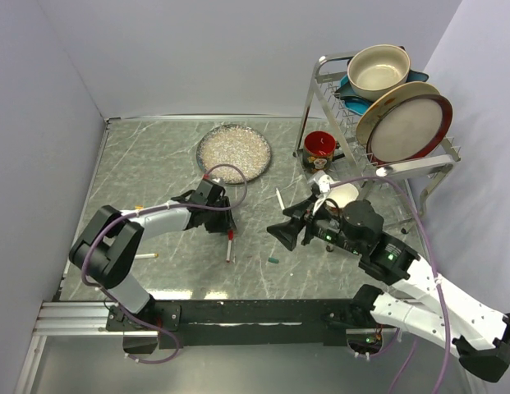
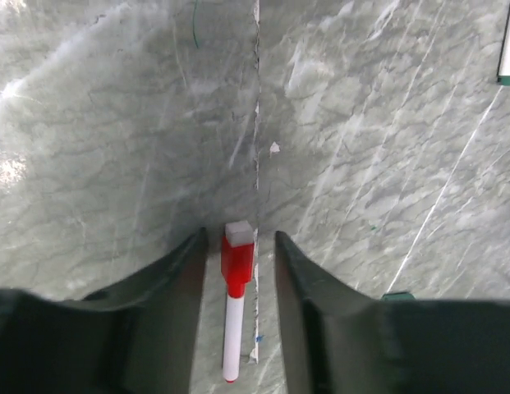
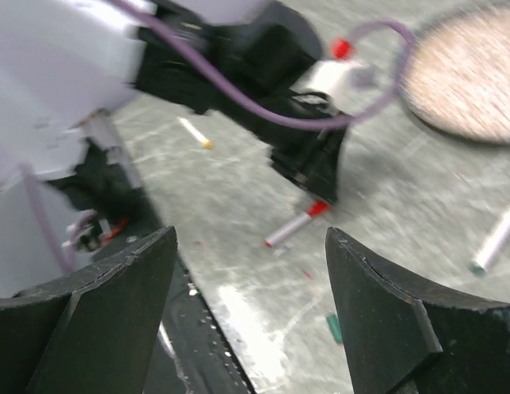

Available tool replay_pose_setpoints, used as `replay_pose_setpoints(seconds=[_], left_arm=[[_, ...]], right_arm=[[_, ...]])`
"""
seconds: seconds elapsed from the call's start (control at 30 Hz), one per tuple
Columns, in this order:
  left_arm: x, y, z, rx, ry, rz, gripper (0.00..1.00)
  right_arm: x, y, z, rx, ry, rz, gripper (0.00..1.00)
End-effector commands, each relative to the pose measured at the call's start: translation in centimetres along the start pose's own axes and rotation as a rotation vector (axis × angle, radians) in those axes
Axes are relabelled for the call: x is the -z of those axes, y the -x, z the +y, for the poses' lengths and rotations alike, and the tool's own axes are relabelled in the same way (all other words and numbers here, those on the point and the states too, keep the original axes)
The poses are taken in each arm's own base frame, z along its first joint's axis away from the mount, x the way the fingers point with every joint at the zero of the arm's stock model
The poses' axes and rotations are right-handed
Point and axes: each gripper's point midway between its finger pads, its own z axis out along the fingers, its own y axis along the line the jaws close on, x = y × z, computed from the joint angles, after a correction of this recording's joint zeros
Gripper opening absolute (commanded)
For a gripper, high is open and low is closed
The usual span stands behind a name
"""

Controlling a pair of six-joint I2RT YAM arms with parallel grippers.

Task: Insert the pens into the pen caps

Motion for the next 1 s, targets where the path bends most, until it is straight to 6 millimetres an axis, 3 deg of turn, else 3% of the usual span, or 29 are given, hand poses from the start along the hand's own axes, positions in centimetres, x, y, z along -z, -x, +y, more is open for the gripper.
replay_pose_setpoints(seconds=[0.0,0.13,0.17,0.23,0.27,0.33,0.37,0.4,0.47,0.5,0.57,0.6,0.67,0.7,0.77,0.8,0.87,0.9,0.97], left_arm=[[2.1,2.4,-0.6,0.003,-0.005,-0.086,0.48],[6.3,5.3,-2.1,0.011,-0.075,-0.209,0.54],[8.6,6.6,-2.5,0.021,-0.107,-0.275,0.55],[11.1,7.6,-2.3,0.026,-0.125,-0.353,0.59],[13.7,8.6,-2.2,0.027,-0.146,-0.429,0.62],[16.1,9.1,-1.9,0.014,-0.157,-0.502,0.66],[18.5,9.3,-2.2,-0.013,-0.189,-0.564,0.80],[19.2,9.0,-2.0,-0.025,-0.192,-0.576,0.89],[21.7,8.7,-2.2,-0.056,-0.225,-0.638,0.99],[21.8,8.2,-1.8,-0.065,-0.222,-0.639,0.99],[22.8,7.7,-1.6,-0.085,-0.234,-0.668,0.99],[22.6,7.3,-1.3,-0.088,-0.231,-0.665,0.99],[22.9,6.7,-0.9,-0.097,-0.230,-0.669,0.99],[22.6,6.3,-0.6,-0.094,-0.226,-0.662,0.99],[23.0,5.8,-0.4,-0.094,-0.221,-0.655,0.99],[23.2,5.7,-0.4,-0.098,-0.224,-0.661,0.99],[23.7,5.9,0.4,-0.077,-0.198,-0.698,0.99],[23.5,5.8,0.8,-0.068,-0.187,-0.700,0.99],[24.0,5.5,0.5,-0.080,-0.211,-0.706,0.99]], right_arm=[[0.1,2.1,-1.4,-0.044,-0.120,-0.046,0.80],[-1.0,2.2,-1.7,-0.062,-0.141,-0.016,0.78],[-1.5,2.1,-2.0,-0.064,-0.155,-0.004,0.78],[-2.9,1.8,-2.7,-0.064,-0.195,0.051,0.75],[-3.4,1.7,-3.2,-0.062,-0.226,0.067,0.73],[-5.0,1.5,-4.2,-0.061,-0.278,0.115,0.71],[-5.5,1.6,-4.7,-0.061,-0.303,0.126,0.70],[-6.7,1.2,-5.2,-0.059,-0.328,0.162,0.69],[-7.7,1.8,-6.3,-0.037,-0.392,0.181,0.68],[-9.1,0.3,-7.5,-0.027,-0.433,0.241,0.68],[-10.0,0.3,-9.4,-0.001,-0.519,0.279,0.67],[-11.2,-1.4,-10.6,0.004,-0.551,0.339,0.65],[-11.9,-1.7,-13.1,-0.001,-0.625,0.362,0.64],[-12.6,-3.3,-14.5,-0.001,-0.659,0.409,0.63],[-12.8,-3.6,-17.0,-0.013,-0.718,0.438,0.62],[-13.1,-5.0,-18.5,-0.020,-0.750,0.482,0.61],[-13.0,-5.1,-20.8,-0.037,-0.805,0.498,0.58],[-13.3,-6.2,-21.7,-0.038,-0.818,0.532,0.58],[-13.3,-6.4,-23.3,-0.051,-0.842,0.545,0.57]])
